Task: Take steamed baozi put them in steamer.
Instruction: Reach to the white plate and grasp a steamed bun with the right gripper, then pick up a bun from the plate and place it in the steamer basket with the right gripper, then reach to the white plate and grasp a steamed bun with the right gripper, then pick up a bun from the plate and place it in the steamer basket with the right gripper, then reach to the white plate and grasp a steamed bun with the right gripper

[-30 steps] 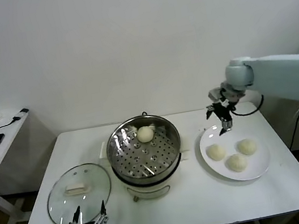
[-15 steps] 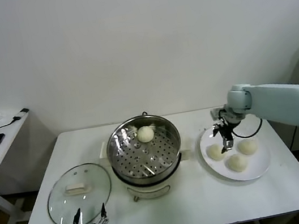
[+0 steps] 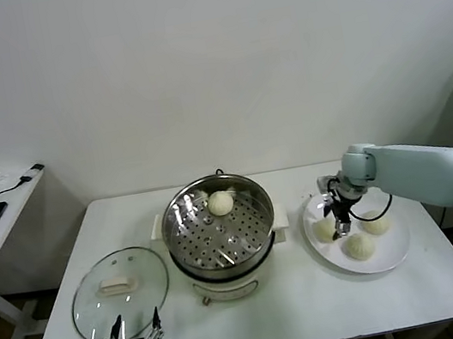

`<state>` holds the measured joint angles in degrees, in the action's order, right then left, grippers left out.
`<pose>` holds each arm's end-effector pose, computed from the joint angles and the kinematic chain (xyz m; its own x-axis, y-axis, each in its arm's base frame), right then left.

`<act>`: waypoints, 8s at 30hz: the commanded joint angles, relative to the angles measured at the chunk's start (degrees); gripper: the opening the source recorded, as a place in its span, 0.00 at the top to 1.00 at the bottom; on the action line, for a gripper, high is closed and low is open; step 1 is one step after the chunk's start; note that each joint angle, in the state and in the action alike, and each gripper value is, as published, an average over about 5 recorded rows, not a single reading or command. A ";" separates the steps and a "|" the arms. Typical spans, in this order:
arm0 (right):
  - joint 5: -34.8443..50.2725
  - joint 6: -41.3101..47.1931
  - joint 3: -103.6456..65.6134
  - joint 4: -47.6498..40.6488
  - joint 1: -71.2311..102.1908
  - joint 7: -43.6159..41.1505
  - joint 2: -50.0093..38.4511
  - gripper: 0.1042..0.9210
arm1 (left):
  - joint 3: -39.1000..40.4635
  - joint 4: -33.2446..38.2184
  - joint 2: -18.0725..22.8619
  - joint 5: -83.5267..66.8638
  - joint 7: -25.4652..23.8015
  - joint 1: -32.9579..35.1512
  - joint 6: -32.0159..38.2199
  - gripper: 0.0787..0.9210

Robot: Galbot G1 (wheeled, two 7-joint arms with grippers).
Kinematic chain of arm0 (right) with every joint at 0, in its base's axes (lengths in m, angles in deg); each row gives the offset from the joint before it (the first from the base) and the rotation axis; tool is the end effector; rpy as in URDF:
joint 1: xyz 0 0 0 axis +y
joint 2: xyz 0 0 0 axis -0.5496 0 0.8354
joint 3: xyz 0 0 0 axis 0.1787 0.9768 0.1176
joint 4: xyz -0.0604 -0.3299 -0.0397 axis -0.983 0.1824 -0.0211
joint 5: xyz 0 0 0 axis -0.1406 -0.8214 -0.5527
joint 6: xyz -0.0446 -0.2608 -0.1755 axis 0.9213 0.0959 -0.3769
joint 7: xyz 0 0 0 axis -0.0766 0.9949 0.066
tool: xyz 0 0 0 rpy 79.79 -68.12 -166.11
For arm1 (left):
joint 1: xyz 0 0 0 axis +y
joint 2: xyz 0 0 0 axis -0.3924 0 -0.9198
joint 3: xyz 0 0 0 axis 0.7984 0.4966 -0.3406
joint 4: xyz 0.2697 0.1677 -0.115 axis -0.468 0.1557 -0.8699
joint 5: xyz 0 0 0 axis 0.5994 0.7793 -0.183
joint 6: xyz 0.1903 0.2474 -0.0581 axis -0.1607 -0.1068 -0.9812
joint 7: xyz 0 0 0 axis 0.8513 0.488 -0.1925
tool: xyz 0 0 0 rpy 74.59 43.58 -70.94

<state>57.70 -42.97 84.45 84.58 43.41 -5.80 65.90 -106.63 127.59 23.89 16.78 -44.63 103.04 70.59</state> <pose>0.5223 -0.1070 -0.2122 -0.0973 -0.1296 0.9868 -0.9947 0.0463 -0.0920 0.0996 0.0592 -0.3788 -0.9523 -0.0899 0.2917 -0.0851 0.9959 0.0293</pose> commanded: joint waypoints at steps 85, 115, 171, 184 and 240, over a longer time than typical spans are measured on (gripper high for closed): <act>23.68 5.01 9.42 18.08 -32.81 0.49 15.13 0.12 | 1.60 7.12 -0.15 -0.47 -0.47 -0.71 -1.88 0.12; -4.35 1.10 11.86 20.27 -13.14 -3.11 -17.12 0.12 | 1.04 6.57 0.19 -0.87 -0.36 0.41 -1.60 0.12; -1.16 -1.51 12.53 21.39 -29.01 -5.31 -8.87 0.48 | 1.36 7.09 0.17 0.75 -0.10 1.75 -1.07 0.12; 4.21 -26.70 4.95 24.07 -41.64 -9.80 16.25 0.48 | 1.46 7.54 0.00 0.81 -0.06 1.85 -1.03 0.12; -1.32 -46.96 4.39 6.64 -28.95 -12.92 21.75 0.12 | 0.42 8.73 -0.19 1.29 0.41 3.92 0.20 0.12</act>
<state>44.02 -92.10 87.12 93.12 22.60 -15.91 93.71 -106.17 136.11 23.69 18.03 -44.16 106.83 70.87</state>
